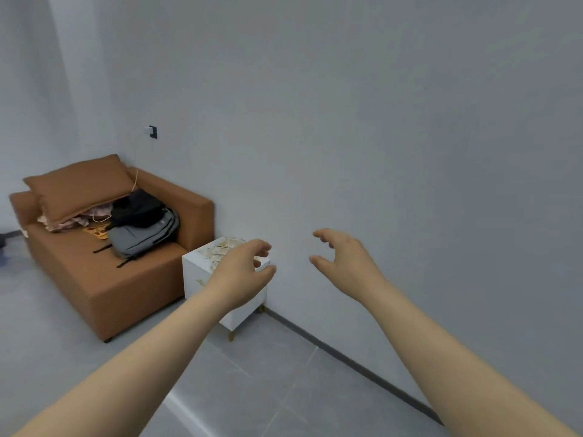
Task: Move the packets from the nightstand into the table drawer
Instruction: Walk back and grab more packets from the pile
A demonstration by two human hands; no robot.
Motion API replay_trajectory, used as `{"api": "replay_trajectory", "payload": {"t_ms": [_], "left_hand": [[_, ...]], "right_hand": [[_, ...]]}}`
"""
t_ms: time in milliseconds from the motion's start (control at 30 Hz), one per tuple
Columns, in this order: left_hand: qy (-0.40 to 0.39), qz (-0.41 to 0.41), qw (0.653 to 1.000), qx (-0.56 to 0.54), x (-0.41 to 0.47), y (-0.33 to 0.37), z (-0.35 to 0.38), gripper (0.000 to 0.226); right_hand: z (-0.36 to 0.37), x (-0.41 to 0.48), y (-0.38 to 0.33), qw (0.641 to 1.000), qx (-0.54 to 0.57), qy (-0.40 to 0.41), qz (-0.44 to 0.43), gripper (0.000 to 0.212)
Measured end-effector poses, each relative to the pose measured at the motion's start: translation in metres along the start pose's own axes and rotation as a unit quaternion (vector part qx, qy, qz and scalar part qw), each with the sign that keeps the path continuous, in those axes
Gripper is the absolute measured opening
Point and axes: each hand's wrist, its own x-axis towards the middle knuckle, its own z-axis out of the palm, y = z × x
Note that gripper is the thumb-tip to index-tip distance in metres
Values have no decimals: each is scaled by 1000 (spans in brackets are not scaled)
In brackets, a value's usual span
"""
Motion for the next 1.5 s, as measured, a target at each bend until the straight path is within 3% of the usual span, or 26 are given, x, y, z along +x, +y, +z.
{"api": "replay_trajectory", "payload": {"t_ms": [800, 1133, 1500], "left_hand": [[15, -119, 989, 81, 311, -214, -2, 42], [8, -120, 989, 83, 438, -335, -37, 41], [-82, -119, 986, 77, 574, -467, -66, 43]], "right_hand": [[182, 374, 78, 993, 70, -92, -26, 49], [285, 515, 63, 991, 73, -110, -12, 49], [390, 647, 40, 987, 62, -135, 64, 49]]}}
